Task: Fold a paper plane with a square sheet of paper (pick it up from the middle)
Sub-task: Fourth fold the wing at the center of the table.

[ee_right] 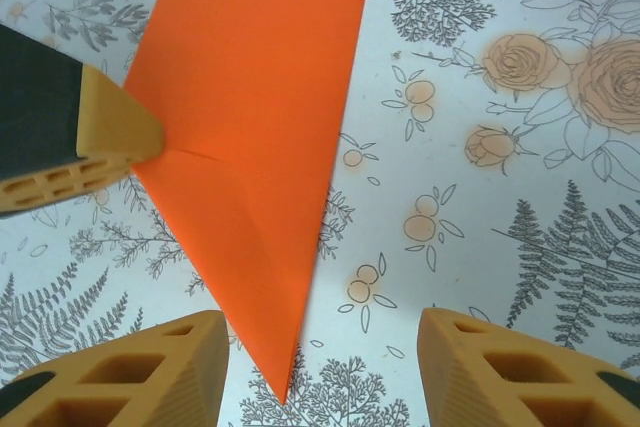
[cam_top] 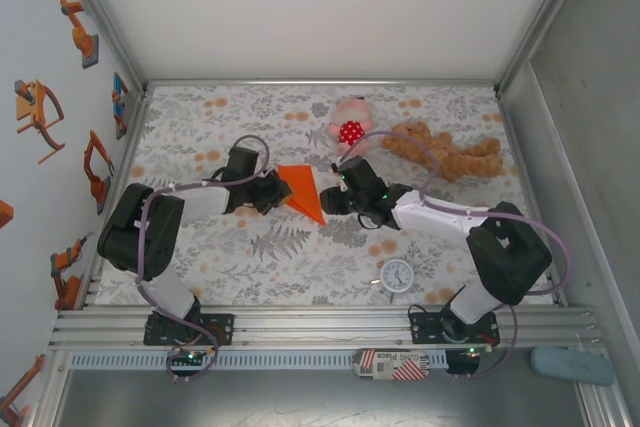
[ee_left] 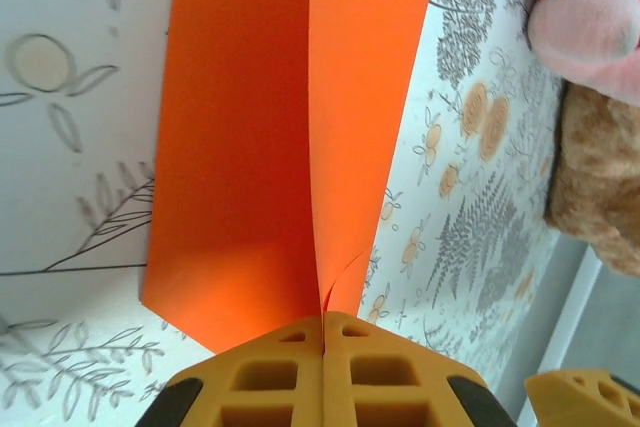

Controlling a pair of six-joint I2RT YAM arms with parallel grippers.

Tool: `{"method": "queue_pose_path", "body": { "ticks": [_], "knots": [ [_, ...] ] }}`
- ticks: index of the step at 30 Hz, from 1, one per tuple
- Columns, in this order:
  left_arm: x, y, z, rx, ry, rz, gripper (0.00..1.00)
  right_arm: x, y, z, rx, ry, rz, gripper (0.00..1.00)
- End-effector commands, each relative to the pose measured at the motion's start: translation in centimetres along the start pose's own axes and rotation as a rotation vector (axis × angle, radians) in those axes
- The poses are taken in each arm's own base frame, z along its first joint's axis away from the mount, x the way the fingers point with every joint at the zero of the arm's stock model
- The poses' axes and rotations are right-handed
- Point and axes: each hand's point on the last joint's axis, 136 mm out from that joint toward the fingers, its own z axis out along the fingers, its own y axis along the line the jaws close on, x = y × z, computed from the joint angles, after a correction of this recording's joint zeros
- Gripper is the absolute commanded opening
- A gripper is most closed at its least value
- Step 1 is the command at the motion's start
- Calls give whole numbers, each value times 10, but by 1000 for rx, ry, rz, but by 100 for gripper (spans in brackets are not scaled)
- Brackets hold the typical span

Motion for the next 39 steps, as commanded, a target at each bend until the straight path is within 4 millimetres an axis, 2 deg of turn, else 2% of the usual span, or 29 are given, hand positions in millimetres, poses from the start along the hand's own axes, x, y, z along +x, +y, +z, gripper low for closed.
{"method": "queue_pose_path", "body": {
  "ticks": [1,6,12,23,34,39],
  "knots": [
    [-7,3,-10,-82,-38,-49,6,-6,15,8,36,-23,-181,45],
    [-7,2,-11,-126,-31,-65,7,1,45,27,-12,-20,-302,40],
    [-5,1,-8,-139,-16,-83,7,8,53,46,-31,-2,-324,39],
    [-4,-2,-7,-143,-11,-83,7,11,50,65,-12,11,-333,35],
    [-4,-1,-6,-150,-5,-85,7,23,42,75,18,50,-326,36],
    [-4,-1,-5,-153,-2,-87,7,23,40,75,27,50,-328,31]
  ]
}}
